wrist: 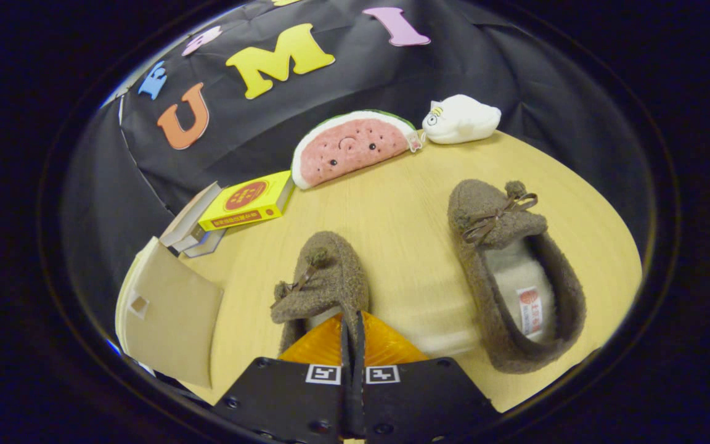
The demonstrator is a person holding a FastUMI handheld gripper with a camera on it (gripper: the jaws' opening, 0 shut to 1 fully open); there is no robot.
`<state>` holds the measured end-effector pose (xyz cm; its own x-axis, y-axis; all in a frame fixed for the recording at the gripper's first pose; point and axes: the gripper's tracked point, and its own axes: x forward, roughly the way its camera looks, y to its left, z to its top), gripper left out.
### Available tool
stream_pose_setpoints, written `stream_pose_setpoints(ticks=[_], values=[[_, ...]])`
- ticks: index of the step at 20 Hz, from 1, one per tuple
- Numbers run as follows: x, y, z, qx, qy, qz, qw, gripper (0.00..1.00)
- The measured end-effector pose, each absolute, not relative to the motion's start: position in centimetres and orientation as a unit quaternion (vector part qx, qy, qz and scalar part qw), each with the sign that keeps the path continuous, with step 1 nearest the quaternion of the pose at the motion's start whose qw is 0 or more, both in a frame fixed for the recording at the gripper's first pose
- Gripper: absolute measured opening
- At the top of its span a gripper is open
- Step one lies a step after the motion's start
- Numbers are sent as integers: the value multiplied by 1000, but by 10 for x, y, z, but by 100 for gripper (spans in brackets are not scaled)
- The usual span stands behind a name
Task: Open the storage box then place both shoes into the box .Put the left shoe in first, then the right shoe, with the right side of both shoes facing outward in a uniform manner.
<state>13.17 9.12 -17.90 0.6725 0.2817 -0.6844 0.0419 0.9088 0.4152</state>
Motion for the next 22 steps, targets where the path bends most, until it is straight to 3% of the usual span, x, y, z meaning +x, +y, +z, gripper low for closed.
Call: stream_pose_setpoints(ticks=[14,18,22], values=[[105,268,35,264,318,193,890,0],[99,336,59,269,331,213,879,0],[98,397,37,282,346,204,871,0]])
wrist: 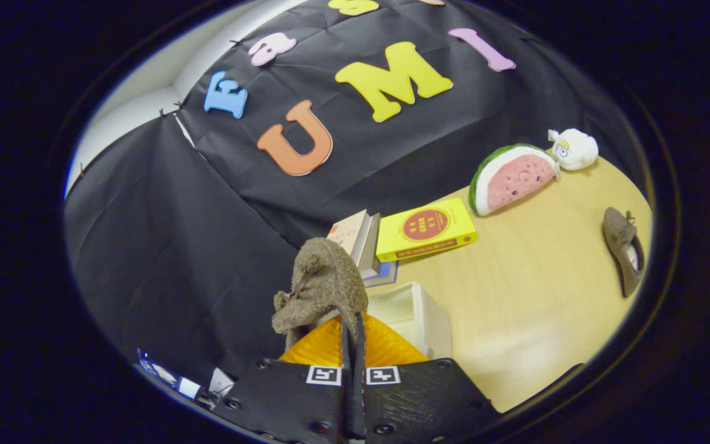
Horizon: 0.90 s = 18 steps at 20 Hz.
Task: Open the storage box then place both shoes into the box .Put the left shoe in first, then the right shoe, with the right side of both shoes facing outward in a uniform manner.
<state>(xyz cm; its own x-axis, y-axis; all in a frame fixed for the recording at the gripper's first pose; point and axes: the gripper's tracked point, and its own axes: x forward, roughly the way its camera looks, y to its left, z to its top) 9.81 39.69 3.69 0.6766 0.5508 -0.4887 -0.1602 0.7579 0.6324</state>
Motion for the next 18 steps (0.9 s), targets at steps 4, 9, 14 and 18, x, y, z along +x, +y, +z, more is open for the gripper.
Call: stream_pose_setpoints(ticks=[4,9,14,18], values=[[92,440,1,302,376,172,859,0],[88,451,-36,329,372,120,859,0],[85,463,-59,327,383,109,857,0],[80,475,-62,311,392,134,855,4]])
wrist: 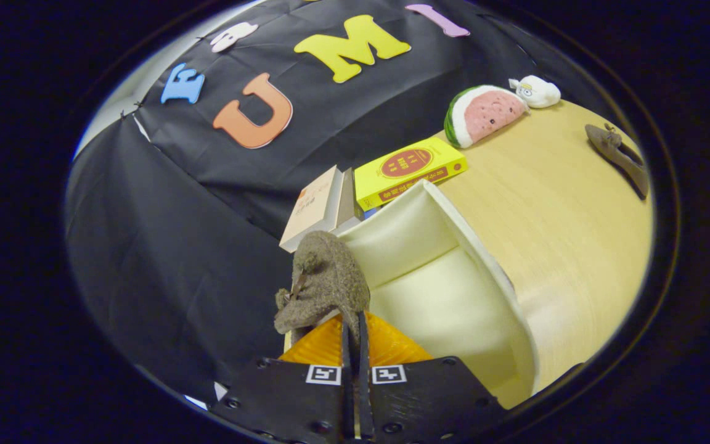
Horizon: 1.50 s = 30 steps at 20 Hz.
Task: Open the storage box then place both shoes into the box .Put the left shoe in first, then the right shoe, with the right side of both shoes facing outward in a uniform manner.
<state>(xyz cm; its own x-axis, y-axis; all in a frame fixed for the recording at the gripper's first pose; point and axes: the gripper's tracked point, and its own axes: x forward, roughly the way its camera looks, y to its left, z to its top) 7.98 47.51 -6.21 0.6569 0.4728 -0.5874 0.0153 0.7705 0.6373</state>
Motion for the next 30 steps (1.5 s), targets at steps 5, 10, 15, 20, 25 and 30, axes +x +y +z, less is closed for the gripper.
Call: stream_pose_setpoints(ticks=[5,10,15,20,25,30], values=[[70,483,-72,274,400,173,857,50],[64,470,-55,219,368,221,876,88],[55,421,-9,169,283,246,911,95],[54,322,41,126,190,242,943,96],[55,197,44,67,140,218,964,96],[65,58,15,32,148,151,977,96]])
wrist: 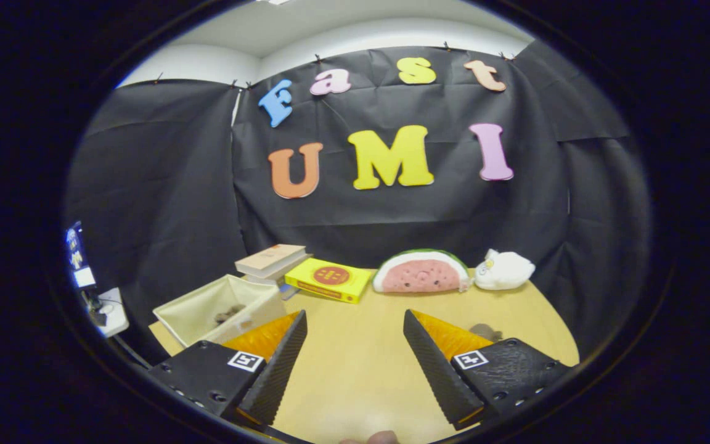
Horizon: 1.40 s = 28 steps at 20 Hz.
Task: Open the storage box then place both shoes into the box .Put the left shoe in first, then the right shoe, with the right side of both shoes facing outward in a uniform manner.
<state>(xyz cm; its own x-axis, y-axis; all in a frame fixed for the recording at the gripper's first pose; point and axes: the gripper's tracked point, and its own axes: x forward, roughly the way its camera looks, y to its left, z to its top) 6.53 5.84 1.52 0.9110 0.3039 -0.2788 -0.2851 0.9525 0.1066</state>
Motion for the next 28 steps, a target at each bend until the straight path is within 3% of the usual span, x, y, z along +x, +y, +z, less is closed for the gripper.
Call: stream_pose_setpoints(ticks=[7,13,19,20,21,22,26,27,28], values=[[101,-86,-50,34,236,52,970,96],[139,-102,-141,39,338,33,940,96],[156,-96,-185,43,388,45,919,96],[157,-93,-188,50,392,46,918,92],[159,-92,-189,61,393,46,916,78],[160,-86,-192,71,396,50,914,73],[168,-101,-198,61,394,10,917,36],[166,-99,-197,70,394,7,916,3],[161,-95,-199,78,406,14,910,2]])
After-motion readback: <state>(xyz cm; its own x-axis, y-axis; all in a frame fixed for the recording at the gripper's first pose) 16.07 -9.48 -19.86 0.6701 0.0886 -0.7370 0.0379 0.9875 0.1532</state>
